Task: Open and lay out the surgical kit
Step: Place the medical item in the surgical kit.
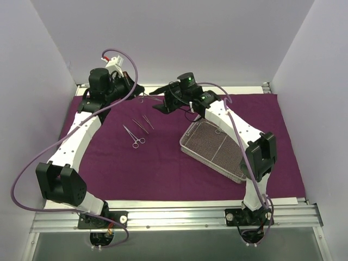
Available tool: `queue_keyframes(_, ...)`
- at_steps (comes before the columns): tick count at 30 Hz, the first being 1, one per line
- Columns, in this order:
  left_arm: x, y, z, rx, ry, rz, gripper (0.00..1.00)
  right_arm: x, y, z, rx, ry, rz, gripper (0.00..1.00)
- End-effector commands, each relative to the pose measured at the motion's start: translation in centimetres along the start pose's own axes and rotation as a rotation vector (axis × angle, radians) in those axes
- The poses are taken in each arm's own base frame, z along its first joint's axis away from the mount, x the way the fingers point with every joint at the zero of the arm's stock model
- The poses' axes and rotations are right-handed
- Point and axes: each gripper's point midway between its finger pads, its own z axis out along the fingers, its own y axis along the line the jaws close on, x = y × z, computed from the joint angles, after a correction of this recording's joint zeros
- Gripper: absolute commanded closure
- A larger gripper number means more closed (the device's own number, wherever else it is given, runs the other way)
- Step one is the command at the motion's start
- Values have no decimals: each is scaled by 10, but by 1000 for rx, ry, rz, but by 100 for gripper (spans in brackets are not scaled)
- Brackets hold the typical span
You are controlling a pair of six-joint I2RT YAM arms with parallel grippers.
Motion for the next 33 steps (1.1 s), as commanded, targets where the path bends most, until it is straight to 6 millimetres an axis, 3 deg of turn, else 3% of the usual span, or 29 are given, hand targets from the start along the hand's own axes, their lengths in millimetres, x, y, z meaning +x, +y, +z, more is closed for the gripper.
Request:
queue_keyframes(1,-20,-23,-14,53,-68,55,98,-6,8,5,-41,-26,55,49)
queue_keyframes(7,-18,-31,-17,76,-64,53,98,-10,3,18,-37,-30,91,49)
queue_keyframes(18,-9,-25,-17,62,-55,63,98,-3,17,21,-49,-14,98,65)
queue_keyframes(19,-8,-24,-17,60,-52,66,98,-3,19,21,-51,-16,99,68)
queue_keyframes(22,-2,-23,-15,70,-28,61,98,-1,23,22,-57,-4,83,93)
queue_keyframes(23,3,-24,-14,83,-9,55,97,-2,17,27,-40,-10,57,97)
queue_keyframes(24,10,-23,-14,90,20,48,93,-4,17,28,-36,-13,41,100)
queue_keyframes(25,16,-20,-14,87,38,39,78,-4,17,30,-34,-12,23,100)
queue_keyframes(27,21,-18,-21,83,42,34,62,-6,10,37,-12,-12,-31,100)
queue_keyframes(29,30,-5,-26,52,48,20,51,-9,10,43,-10,-19,-85,100)
queue_keyframes(33,35,11,-47,1,62,12,42,-16,7,50,30,-45,-307,100)
